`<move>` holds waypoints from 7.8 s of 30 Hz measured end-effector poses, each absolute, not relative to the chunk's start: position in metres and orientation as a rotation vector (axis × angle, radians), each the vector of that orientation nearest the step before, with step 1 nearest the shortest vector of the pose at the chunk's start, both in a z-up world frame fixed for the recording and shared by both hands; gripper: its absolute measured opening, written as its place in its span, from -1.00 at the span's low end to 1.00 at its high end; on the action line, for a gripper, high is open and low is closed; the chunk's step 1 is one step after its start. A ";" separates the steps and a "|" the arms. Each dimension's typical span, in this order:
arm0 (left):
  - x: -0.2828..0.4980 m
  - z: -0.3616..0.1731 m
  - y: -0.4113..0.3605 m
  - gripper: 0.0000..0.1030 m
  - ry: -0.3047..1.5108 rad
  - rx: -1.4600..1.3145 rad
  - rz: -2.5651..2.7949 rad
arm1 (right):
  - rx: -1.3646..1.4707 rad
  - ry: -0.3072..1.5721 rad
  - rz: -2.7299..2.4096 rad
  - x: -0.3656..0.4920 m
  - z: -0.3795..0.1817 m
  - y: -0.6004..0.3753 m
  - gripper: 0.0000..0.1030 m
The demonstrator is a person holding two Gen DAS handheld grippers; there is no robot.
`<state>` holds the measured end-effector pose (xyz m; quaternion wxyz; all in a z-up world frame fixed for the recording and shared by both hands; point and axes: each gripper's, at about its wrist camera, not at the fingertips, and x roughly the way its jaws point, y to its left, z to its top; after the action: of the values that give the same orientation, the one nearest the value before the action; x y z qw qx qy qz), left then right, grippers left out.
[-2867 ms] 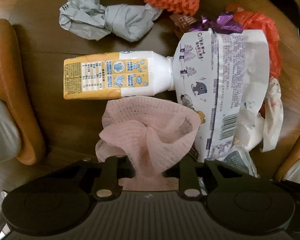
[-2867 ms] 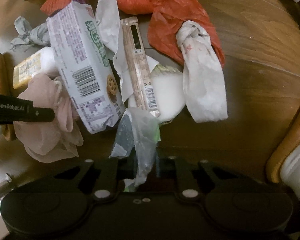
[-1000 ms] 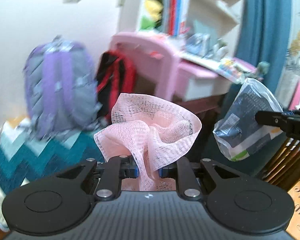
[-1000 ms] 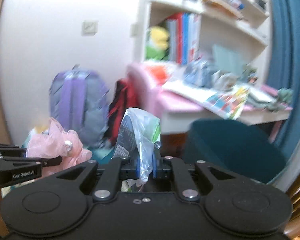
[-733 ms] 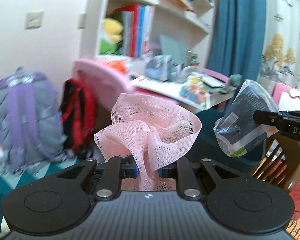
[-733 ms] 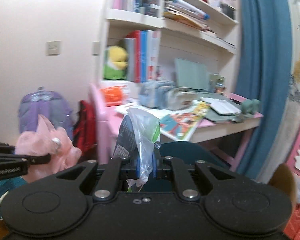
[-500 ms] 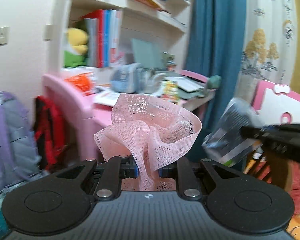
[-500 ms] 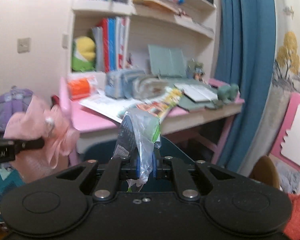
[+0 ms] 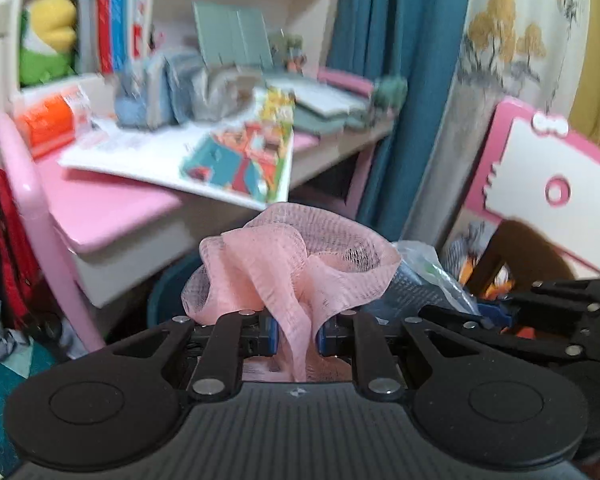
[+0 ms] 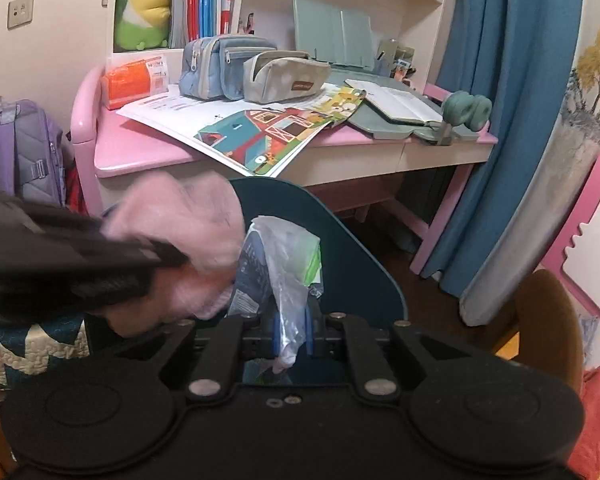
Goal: Collect trash
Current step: 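Carry pink mesh net and clear wrapper up toward the teal trash bin, then open left tool over bin while right tool releases clear wrapper into it, then swing both tools back down toward the trash pile, then grasp white-and-purple snack bag with left tool while right tool grasps white tissue, then lift snack bag and white tissue and carry them over the teal bin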
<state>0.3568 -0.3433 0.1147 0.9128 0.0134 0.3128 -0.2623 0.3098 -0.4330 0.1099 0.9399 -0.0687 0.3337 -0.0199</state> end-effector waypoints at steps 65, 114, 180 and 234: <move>0.141 0.073 0.036 1.00 0.420 -0.138 -0.031 | -0.149 0.596 0.597 0.188 0.058 -0.150 0.95; 0.251 -0.502 0.106 0.99 1.395 -0.393 0.276 | -0.375 1.446 0.473 0.294 -0.508 -0.051 0.68; 0.155 -0.095 0.059 -0.17 0.671 -0.379 0.009 | -0.085 0.714 0.500 0.199 -0.037 -0.140 -0.98; 0.369 0.089 -0.352 -0.10 0.754 0.020 -0.563 | -0.055 0.865 0.057 0.319 0.098 -0.434 -0.73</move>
<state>0.3685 -0.3520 0.0894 0.8913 0.0096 0.3634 -0.2710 0.3187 -0.4335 0.0976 0.9072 -0.0269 0.4188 0.0277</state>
